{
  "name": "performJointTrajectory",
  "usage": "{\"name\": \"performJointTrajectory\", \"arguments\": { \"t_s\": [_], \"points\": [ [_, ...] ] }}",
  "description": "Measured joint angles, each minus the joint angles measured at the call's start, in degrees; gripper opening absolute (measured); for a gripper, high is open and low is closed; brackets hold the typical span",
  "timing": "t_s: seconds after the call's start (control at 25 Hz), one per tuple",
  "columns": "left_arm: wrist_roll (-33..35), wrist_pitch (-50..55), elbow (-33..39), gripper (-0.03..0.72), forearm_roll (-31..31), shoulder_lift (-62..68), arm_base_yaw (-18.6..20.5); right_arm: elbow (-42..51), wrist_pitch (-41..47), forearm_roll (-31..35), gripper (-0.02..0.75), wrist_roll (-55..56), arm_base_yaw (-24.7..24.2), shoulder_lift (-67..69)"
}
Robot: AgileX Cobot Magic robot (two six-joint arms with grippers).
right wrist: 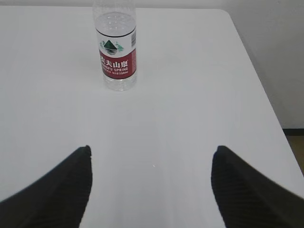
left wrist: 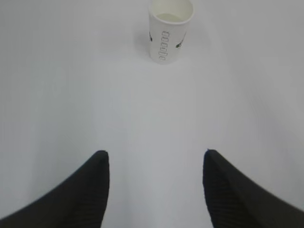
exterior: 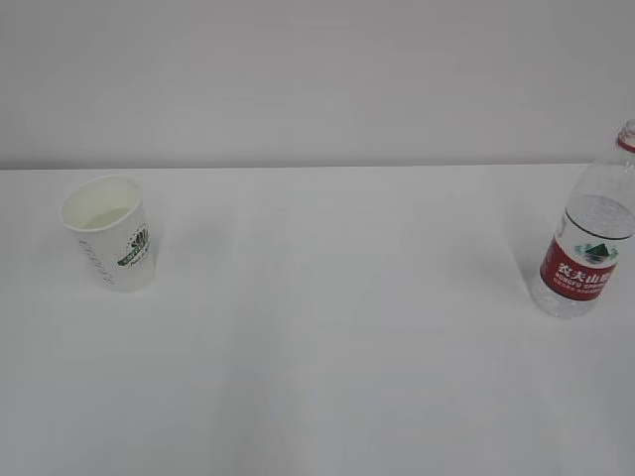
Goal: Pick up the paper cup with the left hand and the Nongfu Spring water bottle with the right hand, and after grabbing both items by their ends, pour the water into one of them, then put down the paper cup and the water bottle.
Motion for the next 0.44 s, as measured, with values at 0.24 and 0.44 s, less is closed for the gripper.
{"name": "performJointTrajectory", "arguments": {
  "t_s": [0.24,0.44],
  "points": [
    [0.1,-1.2,1.3,0.453,0.1,0.0,0.0,0.0,0.0,0.0,0.588,0.0,0.0,0.0],
    [0.1,-1.4,1.5,0.453,1.3,0.0,0.0,0.0,0.0,0.0,0.587,0.0,0.0,0.0]
  ]
}}
